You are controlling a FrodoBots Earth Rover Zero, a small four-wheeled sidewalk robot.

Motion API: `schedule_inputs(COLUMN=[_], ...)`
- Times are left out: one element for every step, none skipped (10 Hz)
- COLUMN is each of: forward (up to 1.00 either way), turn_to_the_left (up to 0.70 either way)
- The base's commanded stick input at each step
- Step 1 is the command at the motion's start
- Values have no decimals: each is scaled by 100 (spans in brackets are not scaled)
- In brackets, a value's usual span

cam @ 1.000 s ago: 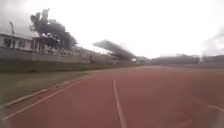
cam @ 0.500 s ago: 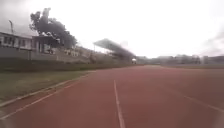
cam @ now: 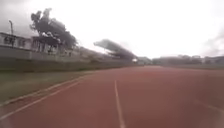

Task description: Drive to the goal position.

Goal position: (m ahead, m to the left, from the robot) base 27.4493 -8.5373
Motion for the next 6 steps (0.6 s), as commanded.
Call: schedule_inputs(forward=[70, 70, 70, 70, 70, 70], turn_to_the_left=[0, 0, 0, 0, 0, 0])
